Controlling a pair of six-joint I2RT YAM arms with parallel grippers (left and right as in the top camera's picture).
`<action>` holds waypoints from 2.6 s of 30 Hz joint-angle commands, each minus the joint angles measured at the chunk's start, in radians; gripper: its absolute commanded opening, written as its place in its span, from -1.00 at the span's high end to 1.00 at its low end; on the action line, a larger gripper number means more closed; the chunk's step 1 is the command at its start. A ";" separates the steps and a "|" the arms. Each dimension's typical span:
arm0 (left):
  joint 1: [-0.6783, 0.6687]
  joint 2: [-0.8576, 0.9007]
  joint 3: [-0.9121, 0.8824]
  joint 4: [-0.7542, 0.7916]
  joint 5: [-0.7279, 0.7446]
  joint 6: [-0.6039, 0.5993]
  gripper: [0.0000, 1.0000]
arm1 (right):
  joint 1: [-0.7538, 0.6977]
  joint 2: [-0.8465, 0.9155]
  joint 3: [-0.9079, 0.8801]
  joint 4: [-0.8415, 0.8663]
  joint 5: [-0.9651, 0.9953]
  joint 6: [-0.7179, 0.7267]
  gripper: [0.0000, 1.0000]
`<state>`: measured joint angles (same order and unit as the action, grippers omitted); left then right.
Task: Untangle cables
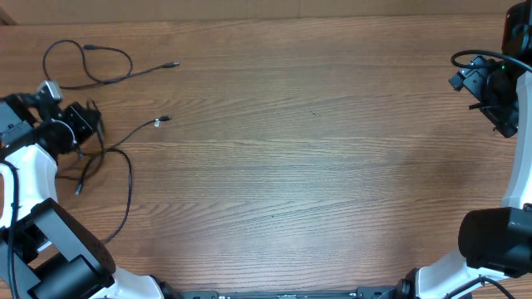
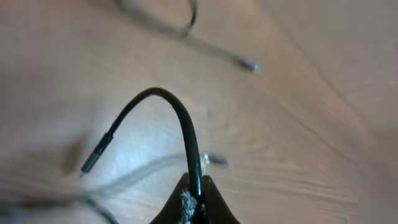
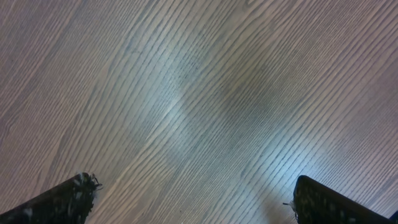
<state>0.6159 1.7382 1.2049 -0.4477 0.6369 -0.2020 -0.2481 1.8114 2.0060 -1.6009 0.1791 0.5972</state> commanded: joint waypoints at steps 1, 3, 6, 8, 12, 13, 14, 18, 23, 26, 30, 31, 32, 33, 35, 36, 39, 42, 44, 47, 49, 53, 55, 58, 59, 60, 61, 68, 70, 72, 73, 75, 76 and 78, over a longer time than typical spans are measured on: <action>0.001 -0.006 0.005 -0.059 -0.026 -0.162 0.92 | -0.001 -0.002 -0.004 0.002 0.000 -0.003 -1.00; 0.002 -0.006 0.005 -0.093 -0.081 -0.268 0.92 | -0.001 -0.002 -0.004 0.002 0.000 -0.004 -1.00; 0.011 -0.006 0.005 -0.116 -0.127 -0.432 0.92 | -0.001 -0.002 -0.004 0.002 0.000 -0.003 -1.00; 0.012 -0.007 0.013 -0.117 -0.127 -0.449 0.92 | -0.001 -0.002 -0.004 0.002 0.000 -0.004 -1.00; 0.012 -0.007 0.089 -0.164 -0.129 -0.393 0.92 | -0.001 -0.002 -0.004 0.002 0.000 -0.003 -1.00; 0.012 -0.007 0.110 -0.179 -0.130 -0.374 0.91 | -0.001 -0.002 -0.004 0.002 0.000 -0.004 -1.00; 0.012 -0.007 0.134 -0.193 -0.134 -0.345 0.92 | -0.001 -0.002 -0.004 0.002 0.000 -0.004 -1.00; 0.012 -0.007 0.226 -0.298 -0.237 -0.318 0.92 | -0.001 -0.002 -0.004 0.002 0.000 -0.003 -1.00; 0.012 -0.007 0.286 -0.414 -0.457 -0.358 0.92 | -0.001 -0.002 -0.004 0.002 0.000 -0.003 -1.00; 0.013 -0.007 0.286 -0.467 -0.563 -0.406 0.92 | -0.001 -0.002 -0.004 0.002 0.000 -0.004 -1.00; 0.014 -0.007 0.283 -0.664 -0.747 -0.743 0.92 | -0.001 -0.002 -0.004 0.002 0.000 -0.003 -1.00; 0.014 -0.007 0.283 -0.703 -0.769 -0.811 0.91 | -0.001 -0.002 -0.004 0.002 0.000 -0.003 -1.00; 0.014 -0.007 0.283 -0.726 -0.779 -0.839 0.92 | -0.001 -0.002 -0.004 0.002 0.000 -0.004 -1.00; 0.014 -0.007 0.283 -0.733 -0.779 -0.842 0.92 | -0.001 -0.002 -0.004 0.002 0.000 -0.003 -1.00; 0.014 -0.007 0.283 -0.741 -0.776 -0.842 0.92 | -0.001 -0.002 -0.004 0.002 0.000 -0.004 -1.00; 0.014 -0.007 0.283 -0.747 -0.775 -0.843 0.92 | -0.001 -0.002 -0.004 0.002 0.000 -0.003 -1.00; 0.019 -0.006 0.283 -0.749 -0.781 -0.862 0.91 | -0.001 -0.002 -0.004 0.002 0.000 -0.003 -1.00; 0.041 -0.006 0.283 -0.703 -0.806 -0.881 0.92 | -0.001 -0.002 -0.004 0.002 0.000 -0.003 -1.00; 0.071 -0.006 0.283 -0.654 -0.797 -0.894 0.92 | -0.001 -0.002 -0.004 0.002 0.000 -0.003 -1.00; 0.169 -0.006 0.283 -0.586 -0.697 -0.952 0.92 | -0.001 -0.002 -0.004 0.002 0.000 -0.003 -1.00; 0.229 -0.006 0.283 -0.575 -0.643 -0.993 0.92 | -0.001 -0.002 -0.004 0.002 0.000 -0.004 -1.00; 0.343 -0.006 0.283 -0.537 -0.640 -1.021 0.92 | -0.001 -0.002 -0.004 0.002 0.000 -0.003 -1.00; 0.388 -0.005 0.283 -0.528 -0.652 -1.017 0.91 | -0.001 -0.002 -0.004 0.002 0.000 -0.003 -1.00; 0.435 -0.004 0.283 -0.498 -0.684 -1.016 0.91 | -0.001 -0.002 -0.004 0.002 0.000 -0.003 -1.00; 0.443 -0.004 0.283 -0.488 -0.707 -1.012 0.91 | -0.001 -0.002 -0.004 0.002 0.000 -0.003 -1.00; 0.448 -0.004 0.283 -0.473 -0.730 -1.005 0.91 | -0.001 -0.002 -0.004 0.002 0.000 -0.004 -1.00; 0.451 -0.004 0.283 -0.458 -0.753 -0.997 0.91 | -0.001 -0.002 -0.004 0.002 0.000 -0.003 -1.00; 0.449 0.009 0.283 -0.346 -0.793 -0.882 0.34 | -0.001 -0.002 -0.004 0.002 0.000 -0.003 -1.00; 0.449 0.016 0.283 -0.333 -0.794 -0.851 0.15 | -0.001 -0.002 -0.004 0.002 0.000 -0.003 -1.00; 0.449 0.023 0.283 -0.329 -0.793 -0.819 0.03 | -0.001 -0.002 -0.004 0.002 0.000 -0.003 -1.00; 0.449 0.024 0.283 -0.334 -0.789 -0.805 -0.02 | -0.001 -0.002 -0.004 0.002 0.000 -0.003 -1.00; 0.449 0.024 0.283 -0.350 -0.761 -0.767 -0.12 | -0.001 -0.002 -0.004 0.002 0.000 -0.003 -1.00; 0.449 0.024 0.283 -0.362 -0.734 -0.750 -0.18 | -0.001 -0.002 -0.004 0.002 0.000 -0.003 -1.00; 0.449 0.024 0.283 -0.403 -0.628 -0.689 -0.26 | -0.001 -0.002 -0.004 0.002 0.000 -0.003 -1.00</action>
<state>1.0668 1.7527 1.4727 -0.8143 -0.1081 -1.0130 -0.2478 1.8114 2.0060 -1.6005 0.1795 0.5976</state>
